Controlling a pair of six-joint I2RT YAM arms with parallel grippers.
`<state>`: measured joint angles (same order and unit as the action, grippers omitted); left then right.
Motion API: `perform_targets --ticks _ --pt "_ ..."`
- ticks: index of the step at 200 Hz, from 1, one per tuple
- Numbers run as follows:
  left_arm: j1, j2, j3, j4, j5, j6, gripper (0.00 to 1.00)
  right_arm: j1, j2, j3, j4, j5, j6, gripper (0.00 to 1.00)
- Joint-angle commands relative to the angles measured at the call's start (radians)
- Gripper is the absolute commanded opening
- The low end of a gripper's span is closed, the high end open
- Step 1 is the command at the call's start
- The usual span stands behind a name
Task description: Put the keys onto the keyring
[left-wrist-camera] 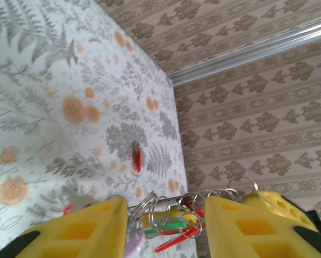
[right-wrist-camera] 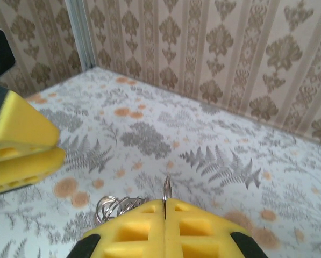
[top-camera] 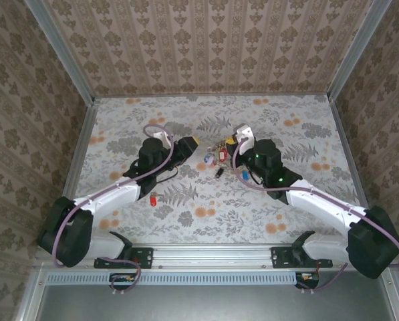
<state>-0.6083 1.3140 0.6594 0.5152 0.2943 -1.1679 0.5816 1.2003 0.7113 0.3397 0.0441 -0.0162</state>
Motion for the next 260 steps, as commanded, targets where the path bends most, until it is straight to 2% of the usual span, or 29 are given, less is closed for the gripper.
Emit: perform_targets --ticks 1,26,49,71,92,113,139,162,178,193,223,232,244,253,260 --pt "-0.001 -0.011 -0.037 0.033 0.022 0.006 0.44 -0.014 -0.041 0.017 -0.117 -0.102 -0.081 0.0" --pt "-0.001 -0.022 -0.056 0.021 0.002 0.042 0.45 0.024 -0.024 0.061 -0.286 -0.075 -0.261 0.0" --pt "-0.001 -0.036 -0.04 -0.028 -0.019 0.096 0.46 0.118 0.014 0.108 -0.391 -0.023 -0.427 0.0" --pt "0.002 -0.042 -0.02 -0.062 -0.023 0.149 0.47 0.182 0.053 0.135 -0.421 0.032 -0.469 0.0" --pt "0.002 -0.054 -0.004 -0.084 -0.008 0.246 0.48 0.18 0.039 0.092 -0.351 -0.07 -0.464 0.0" --pt "0.005 -0.067 0.002 -0.084 0.044 0.399 0.49 0.158 0.023 0.057 -0.301 -0.239 -0.457 0.0" --pt "0.013 -0.079 0.003 -0.073 0.208 0.663 0.5 0.079 0.019 0.023 -0.225 -0.426 -0.369 0.0" --pt "0.015 -0.079 0.009 -0.134 0.413 0.959 0.51 0.017 0.029 0.004 -0.181 -0.562 -0.335 0.0" --pt "0.016 -0.078 0.029 -0.242 0.451 1.098 0.5 -0.012 0.042 0.01 -0.196 -0.622 -0.32 0.0" --pt "0.019 -0.069 0.049 -0.319 0.481 1.163 0.49 -0.026 0.054 0.008 -0.209 -0.652 -0.32 0.0" --pt "0.021 -0.043 0.033 -0.349 0.529 1.204 0.48 -0.029 0.077 -0.007 -0.212 -0.632 -0.317 0.0" --pt "0.021 -0.04 0.024 -0.349 0.5 1.195 0.48 -0.033 0.08 -0.02 -0.185 -0.552 -0.257 0.0" --pt "0.022 -0.039 0.018 -0.354 0.432 1.143 0.48 -0.056 0.081 -0.022 -0.184 -0.522 -0.192 0.0" --pt "0.024 -0.038 0.016 -0.355 0.407 1.104 0.48 -0.071 0.075 -0.028 -0.18 -0.433 -0.096 0.0" --pt "0.024 -0.034 0.014 -0.353 0.399 1.081 0.49 -0.089 0.066 -0.032 -0.191 -0.34 -0.008 0.07"
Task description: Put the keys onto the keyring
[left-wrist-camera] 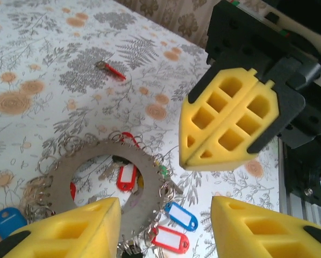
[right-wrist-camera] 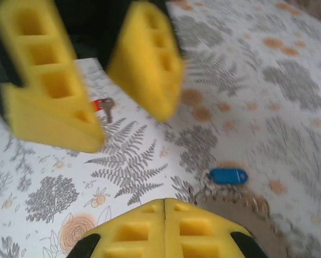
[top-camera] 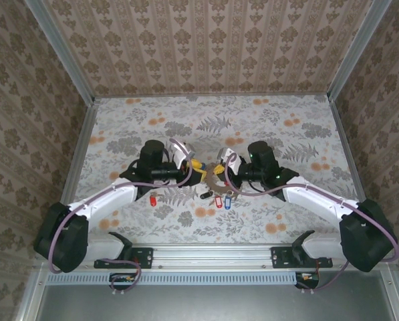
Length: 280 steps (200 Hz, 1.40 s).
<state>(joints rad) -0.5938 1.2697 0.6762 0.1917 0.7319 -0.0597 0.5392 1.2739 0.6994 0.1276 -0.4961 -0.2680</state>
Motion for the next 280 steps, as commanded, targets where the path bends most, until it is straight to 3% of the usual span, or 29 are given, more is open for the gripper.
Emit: perform_targets --ticks 1,13,28,80,103,152,175,216,254,280 --pt "0.009 0.011 -0.003 -0.029 -0.04 -0.031 0.49 -0.048 -0.009 -0.02 0.017 0.211 0.257 0.09" --pt "0.008 0.021 -0.004 -0.035 -0.064 -0.083 0.51 -0.084 -0.019 -0.026 -0.025 0.291 0.372 0.21" --pt "0.008 0.046 0.0 -0.052 -0.113 -0.179 0.53 -0.139 0.0 -0.016 -0.087 0.277 0.466 0.31" --pt "-0.022 0.274 0.116 -0.139 -0.03 -0.481 0.56 -0.255 0.303 0.246 -0.411 0.054 0.536 0.39" --pt "-0.065 0.347 0.137 -0.084 -0.024 -0.547 0.52 -0.257 0.437 0.36 -0.498 0.058 0.52 0.39" --pt "-0.105 0.472 0.224 -0.141 -0.081 -0.575 0.46 -0.259 0.569 0.464 -0.577 0.06 0.466 0.41" --pt "-0.104 0.5 0.23 -0.187 -0.183 -0.585 0.43 -0.261 0.614 0.491 -0.647 0.071 0.446 0.42" --pt "-0.088 0.578 0.258 -0.253 -0.199 -0.556 0.35 -0.261 0.639 0.466 -0.685 -0.016 0.416 0.42" --pt "-0.07 0.611 0.269 -0.318 -0.216 -0.489 0.33 -0.276 0.63 0.431 -0.614 -0.108 0.441 0.36" --pt "-0.059 0.607 0.265 -0.32 -0.213 -0.464 0.33 -0.295 0.621 0.422 -0.589 -0.149 0.461 0.23"
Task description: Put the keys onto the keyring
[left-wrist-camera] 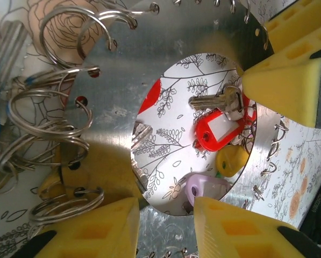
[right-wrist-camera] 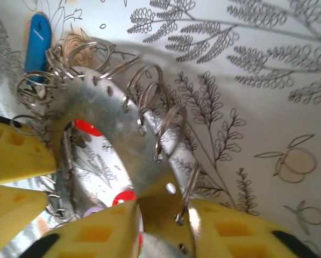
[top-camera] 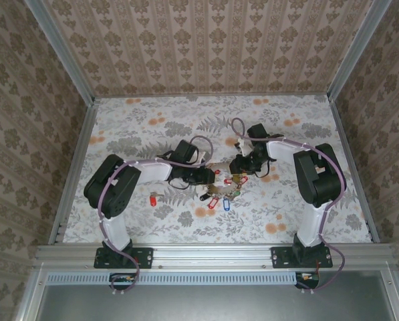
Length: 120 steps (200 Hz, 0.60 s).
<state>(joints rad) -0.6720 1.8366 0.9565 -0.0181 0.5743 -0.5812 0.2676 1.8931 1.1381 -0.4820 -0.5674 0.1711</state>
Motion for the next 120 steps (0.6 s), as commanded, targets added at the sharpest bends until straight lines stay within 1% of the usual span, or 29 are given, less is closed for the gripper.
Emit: perform_targets --ticks 1,9,13,40,63,68,98,108,120 --pt "0.02 0.04 -0.015 -0.111 -0.057 0.059 0.33 -0.025 0.0 -0.017 0.019 -0.079 0.022 0.23" --pt "0.022 0.035 -0.013 -0.11 -0.059 0.062 0.33 -0.028 -0.006 -0.019 0.021 -0.087 0.021 0.15" --pt "0.023 0.031 -0.014 -0.109 -0.061 0.064 0.33 -0.03 -0.011 -0.018 0.02 -0.09 0.021 0.13" --pt "0.029 -0.037 -0.028 -0.071 -0.071 0.066 0.35 -0.041 -0.056 -0.04 0.031 -0.111 0.035 0.07" --pt "0.034 -0.14 -0.033 -0.056 -0.104 0.061 0.4 -0.057 -0.118 -0.082 0.094 -0.142 0.104 0.0" --pt "0.035 -0.169 -0.036 -0.055 -0.116 0.057 0.41 -0.061 -0.136 -0.098 0.117 -0.147 0.124 0.0" --pt "0.046 -0.346 -0.073 -0.016 -0.173 -0.003 0.49 -0.075 -0.289 -0.2 0.338 -0.178 0.32 0.0" --pt "0.049 -0.405 -0.095 0.018 -0.184 -0.046 0.54 -0.077 -0.347 -0.23 0.419 -0.159 0.399 0.0" --pt "0.051 -0.461 -0.122 0.076 -0.178 -0.105 0.56 -0.078 -0.409 -0.276 0.532 -0.122 0.508 0.0"
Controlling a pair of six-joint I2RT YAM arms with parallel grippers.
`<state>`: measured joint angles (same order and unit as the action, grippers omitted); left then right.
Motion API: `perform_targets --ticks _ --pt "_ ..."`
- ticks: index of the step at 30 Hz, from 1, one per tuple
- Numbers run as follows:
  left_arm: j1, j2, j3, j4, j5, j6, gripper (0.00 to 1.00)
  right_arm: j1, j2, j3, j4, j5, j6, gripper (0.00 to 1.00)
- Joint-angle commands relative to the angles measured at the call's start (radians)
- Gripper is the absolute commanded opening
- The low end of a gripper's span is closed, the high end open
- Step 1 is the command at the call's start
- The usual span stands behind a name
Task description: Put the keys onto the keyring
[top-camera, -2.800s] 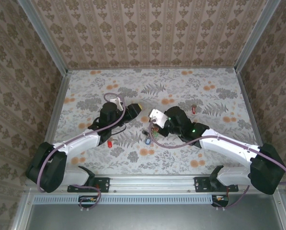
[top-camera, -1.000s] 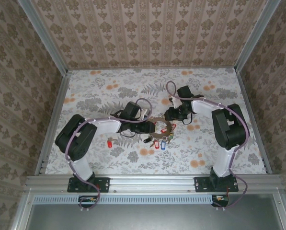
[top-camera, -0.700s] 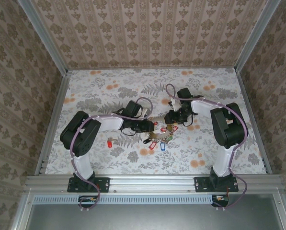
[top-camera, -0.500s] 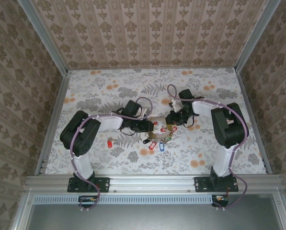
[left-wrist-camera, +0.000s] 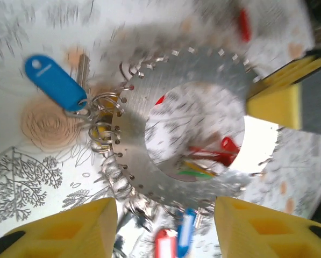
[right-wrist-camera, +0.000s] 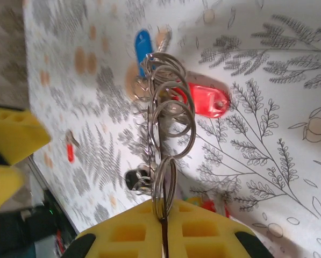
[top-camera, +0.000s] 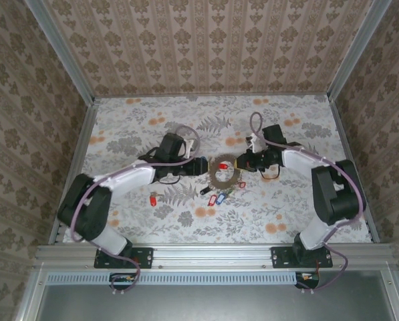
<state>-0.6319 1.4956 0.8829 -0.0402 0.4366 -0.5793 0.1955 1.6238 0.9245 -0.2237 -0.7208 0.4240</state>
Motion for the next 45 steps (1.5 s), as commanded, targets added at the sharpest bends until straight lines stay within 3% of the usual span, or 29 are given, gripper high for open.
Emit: perform_targets --ticks 1,6,8,17,24,28,36,45 --pt "0.011 -0.124 -0.05 0.103 -0.04 -0.113 0.57 -0.006 -0.149 -0.072 0.294 0.04 0.278 0.0" --pt "0.011 -0.19 -0.131 0.342 -0.021 -0.36 0.67 0.001 -0.302 -0.233 0.668 0.233 0.61 0.0" --pt "0.009 -0.186 -0.154 0.449 -0.024 -0.447 0.7 0.008 -0.341 -0.26 0.733 0.293 0.68 0.0" --pt "-0.015 -0.023 -0.075 0.694 0.013 -0.616 0.78 0.092 -0.435 -0.276 0.788 0.473 0.742 0.0" --pt "-0.023 0.12 -0.032 0.883 0.016 -0.713 0.8 0.129 -0.437 -0.275 0.836 0.498 0.769 0.0" --pt "-0.025 0.144 0.0 0.89 0.023 -0.713 0.78 0.153 -0.432 -0.276 0.842 0.501 0.774 0.0" --pt "-0.02 0.15 0.004 0.925 0.025 -0.722 0.63 0.175 -0.43 -0.287 0.847 0.509 0.784 0.0" --pt "-0.008 0.136 -0.001 0.945 0.019 -0.709 0.26 0.191 -0.436 -0.293 0.84 0.493 0.764 0.02"
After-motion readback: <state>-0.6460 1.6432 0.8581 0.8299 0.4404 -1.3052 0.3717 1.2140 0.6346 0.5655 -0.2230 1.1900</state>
